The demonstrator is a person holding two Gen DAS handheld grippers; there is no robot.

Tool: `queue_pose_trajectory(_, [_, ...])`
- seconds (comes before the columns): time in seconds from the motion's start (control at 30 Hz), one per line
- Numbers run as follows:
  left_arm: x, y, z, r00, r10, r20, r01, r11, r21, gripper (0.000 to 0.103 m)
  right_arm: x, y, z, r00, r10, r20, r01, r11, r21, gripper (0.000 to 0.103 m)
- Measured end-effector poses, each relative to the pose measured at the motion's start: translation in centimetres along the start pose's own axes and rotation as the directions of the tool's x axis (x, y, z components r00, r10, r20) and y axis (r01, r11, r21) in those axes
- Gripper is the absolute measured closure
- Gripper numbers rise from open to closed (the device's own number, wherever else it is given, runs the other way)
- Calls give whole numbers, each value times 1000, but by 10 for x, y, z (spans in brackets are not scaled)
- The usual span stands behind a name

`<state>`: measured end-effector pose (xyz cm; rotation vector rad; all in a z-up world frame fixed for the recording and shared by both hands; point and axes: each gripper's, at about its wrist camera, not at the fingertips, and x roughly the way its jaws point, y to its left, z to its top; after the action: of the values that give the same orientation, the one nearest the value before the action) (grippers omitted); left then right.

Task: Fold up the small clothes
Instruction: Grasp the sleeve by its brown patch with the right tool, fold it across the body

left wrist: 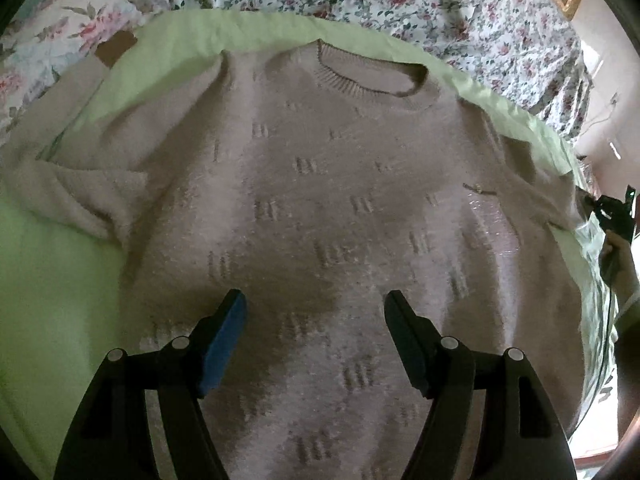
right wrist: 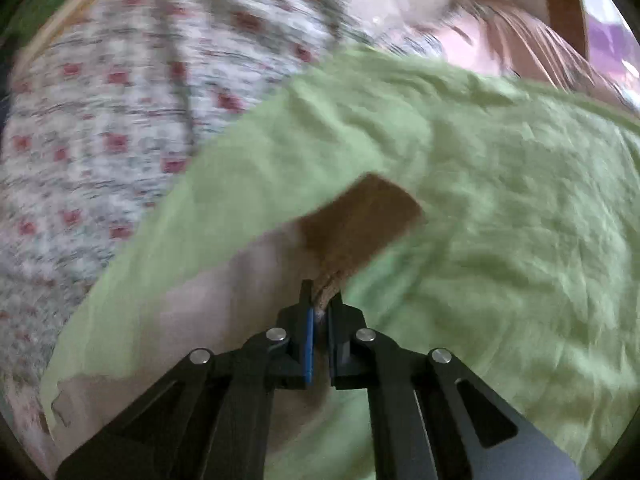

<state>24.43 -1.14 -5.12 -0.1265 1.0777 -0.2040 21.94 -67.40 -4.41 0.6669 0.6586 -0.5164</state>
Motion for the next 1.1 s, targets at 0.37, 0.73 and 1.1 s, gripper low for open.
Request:
queue_pose_trajectory(0.37, [-21,3,-17,999,-50,18,50,999,8,29,-88,177,-108,891,433,-138,-452,874,-178,97])
queue_pose_trajectory(0.73, [-39,33,-33,996,-84,36,86,995,-59,28,-66,374,-282,600,617,-510,-748,659,-82,97])
queue_pose_trajectory(1.1, [-21,36,-15,991,-120,60,125,988,-95,28,-39,434,-373,486,547,-681,-776,628,-50,83])
